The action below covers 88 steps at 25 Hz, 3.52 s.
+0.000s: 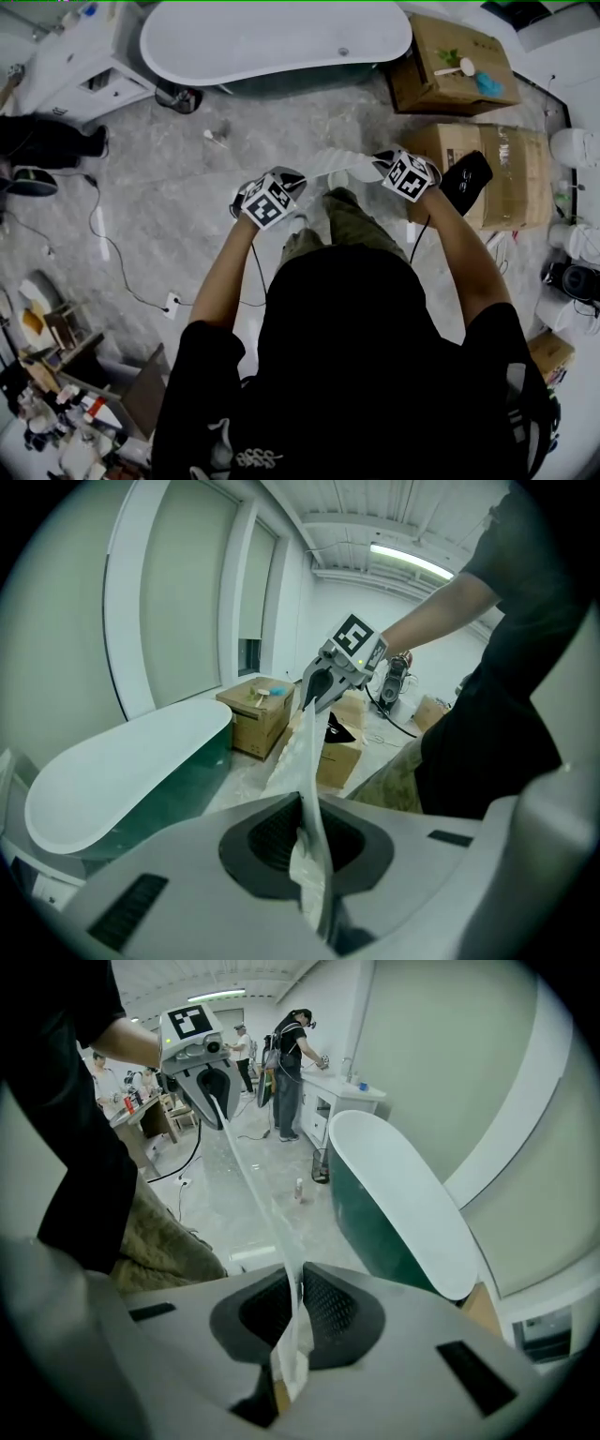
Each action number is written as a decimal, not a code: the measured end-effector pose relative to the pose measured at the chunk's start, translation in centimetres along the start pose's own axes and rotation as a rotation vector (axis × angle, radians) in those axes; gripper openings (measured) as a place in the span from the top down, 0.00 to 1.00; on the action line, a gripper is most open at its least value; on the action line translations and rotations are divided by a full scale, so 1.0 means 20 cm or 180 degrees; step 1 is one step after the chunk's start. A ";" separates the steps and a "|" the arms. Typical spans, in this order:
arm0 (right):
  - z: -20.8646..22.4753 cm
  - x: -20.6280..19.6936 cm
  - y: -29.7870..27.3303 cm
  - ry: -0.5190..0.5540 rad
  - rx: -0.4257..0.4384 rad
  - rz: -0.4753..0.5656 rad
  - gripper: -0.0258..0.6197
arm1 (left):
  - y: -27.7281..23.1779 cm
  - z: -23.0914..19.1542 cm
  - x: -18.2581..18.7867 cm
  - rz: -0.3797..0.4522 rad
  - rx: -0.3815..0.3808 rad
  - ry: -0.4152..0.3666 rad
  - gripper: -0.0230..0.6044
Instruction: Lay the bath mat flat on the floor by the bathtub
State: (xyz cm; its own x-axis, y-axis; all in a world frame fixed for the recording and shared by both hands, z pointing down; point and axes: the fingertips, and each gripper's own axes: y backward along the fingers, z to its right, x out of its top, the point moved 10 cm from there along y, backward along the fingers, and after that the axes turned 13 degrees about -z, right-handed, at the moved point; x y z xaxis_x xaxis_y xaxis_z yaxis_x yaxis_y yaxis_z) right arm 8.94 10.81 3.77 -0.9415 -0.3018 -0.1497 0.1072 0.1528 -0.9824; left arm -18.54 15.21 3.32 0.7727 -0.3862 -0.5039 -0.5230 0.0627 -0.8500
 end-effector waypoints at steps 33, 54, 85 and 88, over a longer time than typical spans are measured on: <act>0.85 -0.14 -0.52 0.0451 0.0699 0.0487 0.91 | -0.47 -0.63 0.43 -0.0811 0.0434 0.0588 0.92; 0.90 -0.09 -0.87 0.0058 0.0820 0.0191 0.91 | -0.78 -0.98 0.31 -0.1005 0.0091 0.0638 0.92; 0.38 -0.36 -2.49 -0.0362 0.0723 -0.0190 0.91 | -2.30 -1.04 -0.71 -0.1356 -0.0194 0.0016 0.92; 0.32 -0.39 -2.59 -0.0233 0.0705 -0.0192 0.91 | -2.39 -0.99 -0.80 -0.1390 -0.0155 0.0048 0.92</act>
State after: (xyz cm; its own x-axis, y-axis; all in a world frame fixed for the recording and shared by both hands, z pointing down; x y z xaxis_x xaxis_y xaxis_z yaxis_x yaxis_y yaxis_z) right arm 12.76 -0.75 55.13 -0.9235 -0.3729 -0.0898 0.1267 -0.0754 -0.9891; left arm -12.96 0.10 55.09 0.9198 -0.3803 -0.0964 -0.1652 -0.1528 -0.9743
